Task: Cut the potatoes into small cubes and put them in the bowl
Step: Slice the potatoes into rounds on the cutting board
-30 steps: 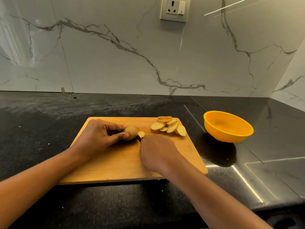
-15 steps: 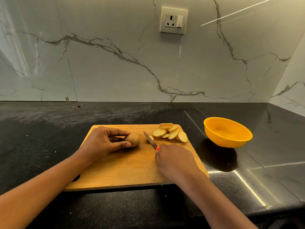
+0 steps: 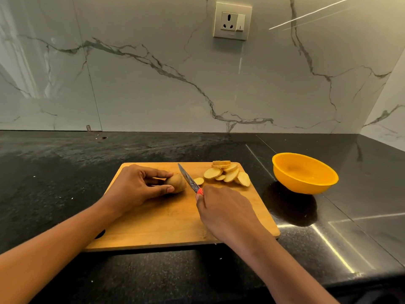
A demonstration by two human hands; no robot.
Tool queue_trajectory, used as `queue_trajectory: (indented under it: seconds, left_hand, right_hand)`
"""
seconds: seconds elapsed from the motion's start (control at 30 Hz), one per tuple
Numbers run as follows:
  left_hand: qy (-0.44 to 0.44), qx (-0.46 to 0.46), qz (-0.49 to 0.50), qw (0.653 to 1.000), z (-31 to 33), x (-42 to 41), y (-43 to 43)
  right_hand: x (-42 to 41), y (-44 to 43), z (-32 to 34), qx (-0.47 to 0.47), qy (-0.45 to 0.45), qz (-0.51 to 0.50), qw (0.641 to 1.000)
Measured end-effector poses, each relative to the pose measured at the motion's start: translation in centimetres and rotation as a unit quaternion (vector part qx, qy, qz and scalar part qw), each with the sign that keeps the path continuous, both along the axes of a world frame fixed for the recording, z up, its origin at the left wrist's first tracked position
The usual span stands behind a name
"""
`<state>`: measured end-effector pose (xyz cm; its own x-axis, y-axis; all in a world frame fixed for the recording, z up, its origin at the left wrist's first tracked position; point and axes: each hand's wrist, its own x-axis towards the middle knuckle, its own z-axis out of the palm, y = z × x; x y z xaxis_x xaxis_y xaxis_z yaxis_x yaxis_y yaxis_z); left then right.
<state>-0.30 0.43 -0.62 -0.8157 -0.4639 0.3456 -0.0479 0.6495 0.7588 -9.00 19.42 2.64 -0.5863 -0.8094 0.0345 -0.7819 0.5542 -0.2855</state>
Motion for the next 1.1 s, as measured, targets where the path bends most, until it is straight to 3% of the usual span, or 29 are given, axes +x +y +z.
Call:
queue_trajectory:
  seconds: [0.43,0.8,1.1]
  left_hand:
    - [0.010,-0.067,0.005,0.998,0.0,0.1,0.2]
    - [0.015,-0.084,0.010,0.996,0.1,0.2,0.2]
    - [0.016,-0.093,0.018,0.995,-0.1,0.2,0.4]
  right_hand:
    - [0.2,-1.3,1.0,0.043,0.075,0.046,0.995]
    - [-0.2,-2.4,1.9,0.057,0.029,0.053,0.997]
    - [1.4,-3.0,0.6,0.122,0.074,0.058,0.988]
